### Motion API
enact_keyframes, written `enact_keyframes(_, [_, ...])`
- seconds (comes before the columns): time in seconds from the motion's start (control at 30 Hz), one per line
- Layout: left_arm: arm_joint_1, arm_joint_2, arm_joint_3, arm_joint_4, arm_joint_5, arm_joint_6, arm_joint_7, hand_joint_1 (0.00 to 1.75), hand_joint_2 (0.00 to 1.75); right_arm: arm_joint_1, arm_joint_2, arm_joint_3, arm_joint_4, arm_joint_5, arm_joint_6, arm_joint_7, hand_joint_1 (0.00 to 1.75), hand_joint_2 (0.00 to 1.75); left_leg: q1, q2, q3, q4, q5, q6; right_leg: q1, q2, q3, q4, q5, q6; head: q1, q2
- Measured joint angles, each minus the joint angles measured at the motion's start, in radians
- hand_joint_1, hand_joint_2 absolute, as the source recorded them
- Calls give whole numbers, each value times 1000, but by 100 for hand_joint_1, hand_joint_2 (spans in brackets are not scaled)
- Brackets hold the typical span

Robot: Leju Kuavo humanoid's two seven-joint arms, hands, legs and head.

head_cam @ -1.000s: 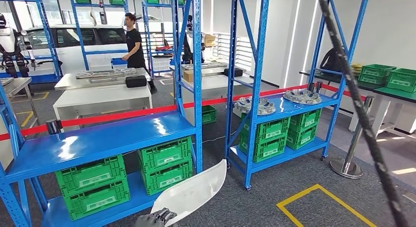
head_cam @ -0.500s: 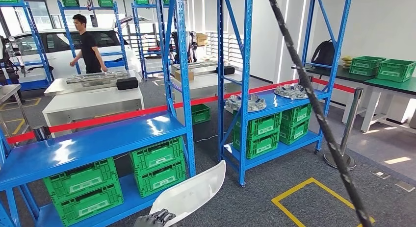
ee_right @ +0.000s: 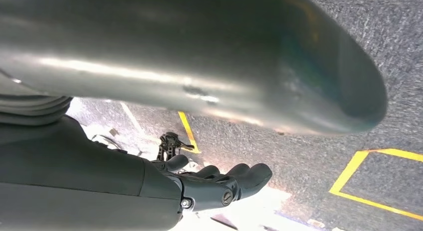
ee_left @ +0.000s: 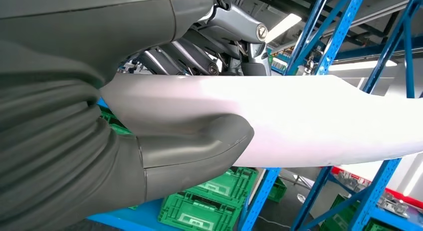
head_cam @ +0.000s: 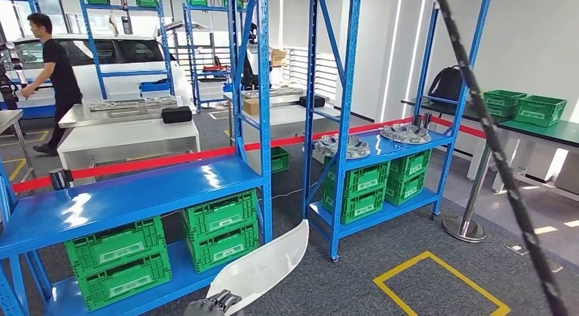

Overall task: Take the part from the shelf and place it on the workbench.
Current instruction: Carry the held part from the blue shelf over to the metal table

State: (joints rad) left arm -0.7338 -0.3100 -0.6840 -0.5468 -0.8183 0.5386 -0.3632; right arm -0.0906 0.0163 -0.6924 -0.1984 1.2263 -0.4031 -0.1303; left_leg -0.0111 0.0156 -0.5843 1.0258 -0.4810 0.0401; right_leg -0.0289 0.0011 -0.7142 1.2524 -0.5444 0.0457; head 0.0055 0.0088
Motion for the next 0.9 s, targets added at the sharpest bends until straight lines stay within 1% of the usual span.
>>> enact_keyframes(0.03, [0, 0, 0, 0, 1, 1, 1, 175, 175, -1, -1, 0, 0, 1, 0, 0, 0, 0, 0, 3, -1, 5, -3, -2, 0, -8, 38, -73, 31, -2, 0, 0])
enact_keyframes(0.07, [-1, 1, 0, 0, 1, 2, 1, 175, 175, -4, -1, 0, 0, 2, 1, 0, 0, 0, -3, 6, -2, 11, -7, -6, 2, -17, 72, -138, 52, -5, 1, 0])
enact_keyframes(0.1, [-1, 2, 0, 0, 1, 3, 1, 175, 175, -7, -2, 0, 0, 3, 2, 1, 0, 0, -6, 8, -4, 15, -10, -11, 4, -23, 93, -183, 64, -10, 0, 0])
enact_keyframes(0.13, [-1, 3, 0, 0, 1, 4, 1, 175, 175, -9, -2, 0, 0, 3, 3, 2, 0, 0, -9, 10, -5, 17, -12, -15, 7, -26, 102, -204, 65, -15, 0, 0])
enact_keyframes(0.17, [-1, 4, 0, 0, 2, 6, 0, 175, 175, -10, -2, 0, 0, 3, 3, 4, 0, 0, -11, 13, -6, 16, -11, -20, 9, -22, 100, -206, 65, -21, -1, 0])
enact_keyframes(0.23, [-1, 5, 0, 0, 1, 8, 0, 175, 175, -11, -2, 0, 0, 3, 4, 6, 0, 0, -10, 14, -8, 17, -13, -30, 5, -13, 98, -209, 70, -32, -2, 0])
enact_keyframes(0.27, [-1, 6, 0, 0, 1, 9, 1, 175, 175, -11, -2, 0, 0, 3, 4, 6, 0, 0, -9, 9, -13, 30, -24, -37, 3, -10, 97, -211, 73, -38, -3, 0])
enact_keyframes(0.3, [-1, 7, 0, 0, 1, 11, 2, 175, 175, -12, -2, 0, 0, 3, 4, 5, 0, 0, -7, 2, -27, 61, -45, -44, 0, -7, 97, -213, 75, -43, -4, 0])
enact_keyframes(0.33, [-1, 8, 0, 0, 0, 12, 4, 175, 175, -13, -2, 0, 0, 3, 4, 4, 0, 0, -3, -5, -50, 112, -75, -50, -1, -4, 96, -213, 76, -46, -6, 0])
enact_keyframes(0.37, [-1, 11, 0, 0, 0, 13, 6, 175, 175, -14, -2, 0, 0, 4, 4, 3, 0, 0, 0, -9, -79, 178, -109, -55, -2, 1, 95, -213, 76, -49, -8, 0])
enact_keyframes(0.4, [0, 13, 0, 1, 0, 13, 7, 175, 175, -14, -2, 0, 0, 5, 4, 2, 0, 0, 3, -10, -108, 242, -135, -58, -2, 5, 94, -213, 76, -50, -8, 0])
enact_keyframes(0.43, [1, 16, 0, 2, 0, 13, 8, 175, 175, -14, -2, 0, 0, 6, 4, 2, 0, 0, 6, -11, -126, 282, -146, -60, -3, 10, 93, -213, 77, -50, -8, 0])
enact_keyframes(0.47, [2, 18, 0, 3, 0, 13, 8, 175, 175, -14, -2, 0, 0, 7, 5, 2, 0, 0, 8, -11, -126, 286, -136, -61, -4, 16, 92, -213, 77, -49, -8, 0])
enact_keyframes(0.5, [2, 20, 0, 4, 1, 13, 8, 175, 175, -15, -2, 0, 0, 7, 6, 3, 0, 0, 10, -13, -107, 249, -109, -61, -5, 23, 93, -213, 78, -48, -9, 0])
enact_keyframes(0.53, [1, 21, 0, 5, 1, 13, 8, 175, 175, -16, -2, 0, 0, 7, 7, 5, 0, 0, 12, -21, -73, 183, -72, -59, -6, 30, 93, -213, 79, -46, -9, 0])
enact_keyframes(0.57, [1, 21, 0, 5, 1, 13, 8, 175, 175, -17, -2, 0, 0, 7, 8, 8, 0, 0, 13, -38, -38, 112, -45, -56, -7, 37, 93, -213, 80, -42, -9, 0])
enact_keyframes(0.6, [1, 21, 0, 5, 1, 13, 7, 175, 175, -19, -2, 0, 0, 7, 9, 10, 0, 0, 14, -53, -9, 56, -27, -53, -8, 44, 91, -213, 83, -36, -9, 0])
enact_keyframes(0.63, [1, 21, 0, 5, 1, 13, 7, 175, 175, -21, -2, 0, 0, 7, 9, 12, 0, 0, 12, -65, 7, 22, -21, -50, -9, 50, 87, -214, 86, -29, -8, 0])
enact_keyframes(0.67, [1, 22, 0, 5, 1, 13, 7, 175, 175, -21, -2, 0, 0, 6, 10, 13, 0, 0, 9, -71, 11, 11, -23, -46, -11, 57, 85, -217, 90, -20, -8, 0])
enact_keyframes(0.7, [1, 21, 0, 5, 1, 13, 7, 175, 175, -21, -2, 0, 0, 6, 10, 13, 0, 0, 7, -65, 11, 7, -20, -41, -13, 64, 83, -222, 95, -12, -8, 0])
enact_keyframes(0.77, [0, 20, 0, 4, 1, 13, 7, 175, 175, -18, -2, 0, 0, 6, 11, 13, 0, 0, 8, -57, 12, 0, -15, -29, -15, 72, 84, -231, 101, 0, -8, 0])
enact_keyframes(0.8, [0, 19, 0, 3, 1, 13, 7, 175, 175, -18, -2, 0, 0, 6, 11, 13, 0, 0, 10, -55, 13, -4, -12, -26, -15, 74, 84, -233, 102, 2, -8, 0])
enact_keyframes(0.87, [0, 19, 0, 3, 1, 13, 7, 175, 175, -18, -2, 0, 0, 6, 11, 13, 0, 0, 12, -53, 15, -7, -10, -24, -15, 73, 84, -232, 101, 2, -8, 0])
enact_keyframes(0.9, [0, 18, 0, 2, 1, 13, 7, 175, 175, -18, -2, 0, 0, 6, 11, 13, 0, 0, 13, -50, 16, -9, -8, -22, -15, 65, 82, -228, 98, 2, -7, 0])
